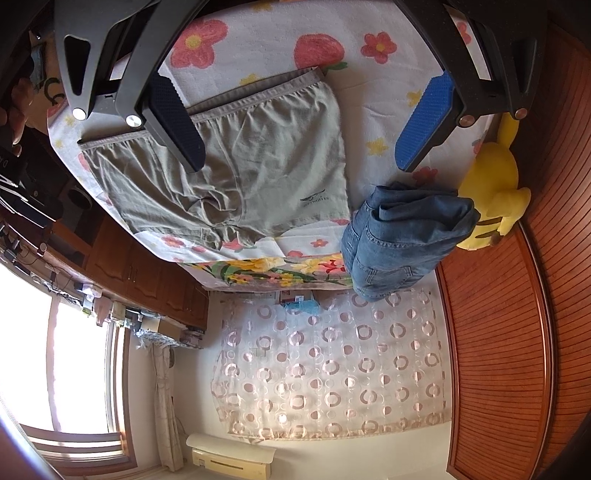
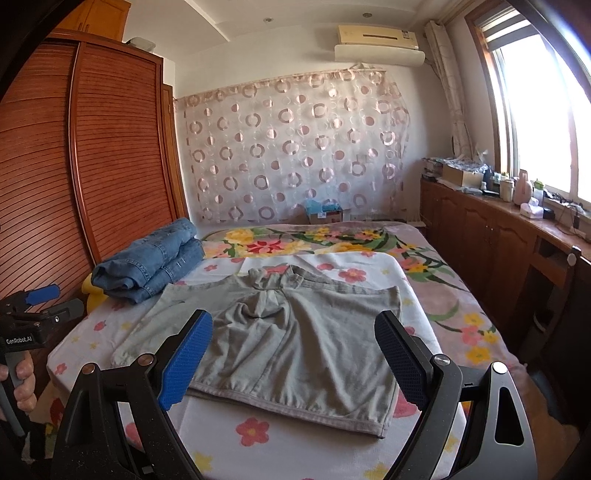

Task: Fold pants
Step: 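Move both grippers down toward the hem of the grey-green pants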

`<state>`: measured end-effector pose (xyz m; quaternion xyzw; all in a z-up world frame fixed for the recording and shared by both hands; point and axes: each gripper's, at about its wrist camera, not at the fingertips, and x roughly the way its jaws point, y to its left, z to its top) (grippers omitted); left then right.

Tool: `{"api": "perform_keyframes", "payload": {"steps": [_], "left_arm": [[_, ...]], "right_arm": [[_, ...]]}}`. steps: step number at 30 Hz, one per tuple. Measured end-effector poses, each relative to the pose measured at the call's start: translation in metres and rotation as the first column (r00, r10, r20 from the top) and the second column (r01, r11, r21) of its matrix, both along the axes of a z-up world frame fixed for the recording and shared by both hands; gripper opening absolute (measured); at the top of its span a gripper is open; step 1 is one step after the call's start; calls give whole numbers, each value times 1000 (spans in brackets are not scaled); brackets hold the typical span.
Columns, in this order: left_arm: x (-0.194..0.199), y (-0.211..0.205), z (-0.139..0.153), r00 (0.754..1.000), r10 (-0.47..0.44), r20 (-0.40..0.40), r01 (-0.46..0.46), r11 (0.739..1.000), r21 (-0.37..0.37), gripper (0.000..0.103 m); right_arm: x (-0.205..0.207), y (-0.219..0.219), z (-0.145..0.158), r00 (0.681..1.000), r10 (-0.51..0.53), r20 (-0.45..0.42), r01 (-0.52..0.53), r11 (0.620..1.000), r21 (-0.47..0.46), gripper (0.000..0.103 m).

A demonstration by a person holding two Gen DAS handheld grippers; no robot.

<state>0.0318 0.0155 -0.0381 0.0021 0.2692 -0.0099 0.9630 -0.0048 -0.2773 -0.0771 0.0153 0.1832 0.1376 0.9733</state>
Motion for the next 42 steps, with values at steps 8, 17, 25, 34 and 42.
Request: {"api": "perform_keyframes", "payload": {"steps": [8, 17, 25, 34, 42], "left_arm": [[16, 10, -34, 997, -11, -77, 11, 1000, -6, 103], [27, 28, -68, 985, 8, -171, -12, 1000, -27, 103], [29, 39, -87, 975, 3, -222, -16, 998, -58, 102], [28, 44, -94, 971, 8, -239, -26, 997, -74, 96], [33, 45, -106, 963, 11, -268, -32, 997, -75, 96]], "right_arm": [[14, -11, -9, 996, -61, -61, 58, 998, -37, 89], [12, -16, -13, 983, -104, -151, 93, 992, -80, 80], [9, -21, -9, 966, -95, -241, 75, 993, -89, 70], [10, -33, 3, 956, -72, -285, 54, 996, -71, 58], [12, -45, 0, 949, -59, -308, 36, 996, -77, 44]]}}
